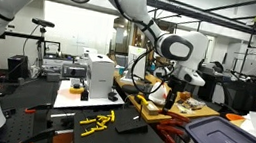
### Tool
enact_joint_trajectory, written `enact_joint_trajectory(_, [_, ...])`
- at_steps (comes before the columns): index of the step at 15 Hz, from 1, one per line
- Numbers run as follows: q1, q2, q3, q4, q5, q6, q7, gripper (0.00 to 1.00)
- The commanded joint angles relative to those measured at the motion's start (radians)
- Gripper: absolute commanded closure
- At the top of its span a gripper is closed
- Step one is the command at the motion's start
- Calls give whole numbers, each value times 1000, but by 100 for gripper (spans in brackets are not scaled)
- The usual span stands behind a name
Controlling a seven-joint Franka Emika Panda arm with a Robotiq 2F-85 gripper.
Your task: Unfasten the red handle and put it on the table
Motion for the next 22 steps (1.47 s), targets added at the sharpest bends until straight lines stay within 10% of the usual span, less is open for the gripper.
enact_joint_trajectory(1, [32,-42,-13,-32,-8,17,20,94])
enact_joint_trajectory(22, [4,-45,13,-10,29,-8,-66,94])
